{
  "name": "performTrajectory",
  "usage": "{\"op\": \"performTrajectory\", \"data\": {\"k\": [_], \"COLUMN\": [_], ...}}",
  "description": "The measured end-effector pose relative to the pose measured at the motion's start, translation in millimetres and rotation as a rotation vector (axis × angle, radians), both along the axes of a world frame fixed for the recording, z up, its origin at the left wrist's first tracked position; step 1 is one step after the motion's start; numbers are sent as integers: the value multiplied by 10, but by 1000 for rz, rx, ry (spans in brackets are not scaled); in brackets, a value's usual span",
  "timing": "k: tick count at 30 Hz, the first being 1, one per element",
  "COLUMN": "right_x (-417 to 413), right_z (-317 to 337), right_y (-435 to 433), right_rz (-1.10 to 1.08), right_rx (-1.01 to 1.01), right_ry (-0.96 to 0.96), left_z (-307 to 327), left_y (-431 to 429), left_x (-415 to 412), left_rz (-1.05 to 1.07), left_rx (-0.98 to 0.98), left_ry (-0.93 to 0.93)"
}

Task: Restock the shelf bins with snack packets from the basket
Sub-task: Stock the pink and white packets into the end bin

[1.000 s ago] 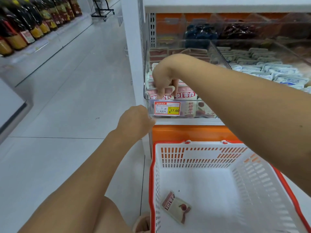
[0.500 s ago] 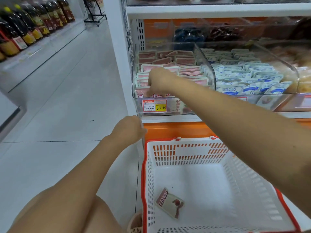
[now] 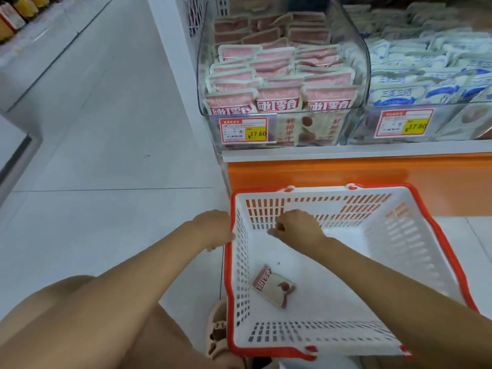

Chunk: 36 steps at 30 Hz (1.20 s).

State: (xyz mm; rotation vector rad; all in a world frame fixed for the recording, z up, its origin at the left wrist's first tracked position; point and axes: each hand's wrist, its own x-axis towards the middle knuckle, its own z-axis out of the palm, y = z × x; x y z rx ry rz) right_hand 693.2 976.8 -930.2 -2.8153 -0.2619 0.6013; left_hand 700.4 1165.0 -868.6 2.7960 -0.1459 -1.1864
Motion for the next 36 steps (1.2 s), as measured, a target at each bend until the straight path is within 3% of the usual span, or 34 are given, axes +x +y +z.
{"op": "performTrajectory", "data": {"k": [5, 7, 18, 22, 26, 28, 32, 36], "right_x": [-354, -530, -650, -446, -247, -215, -235, -414], "right_z": [-1222, -1511, -1675, -1350, -708, -312, 399, 975], "right_y": [-130, -105, -83, -180, -323, -393, -396, -261], "right_rz": [-326, -430, -541, -624, -618, -615, -575, -461], "right_rx": [179, 193, 274, 365, 458, 523, 628, 712], "right_ry": [518, 621, 672, 548, 279, 141, -181, -443], "left_z": [-270, -304, -379, -257, -98, -5, 248, 569], "left_y": [-11, -19, -25, -116, -337, -458, -690, -859], "left_x": [10, 30, 108, 60, 5, -6, -31, -41], "left_rz": [91, 122, 165, 68, -112, -10, 420, 665], "left_rx": [-65, -46, -8, 52, 181, 12, -639, -1207], "left_ry": [-50, -61, -16, -59, -242, -196, 104, 228]}}
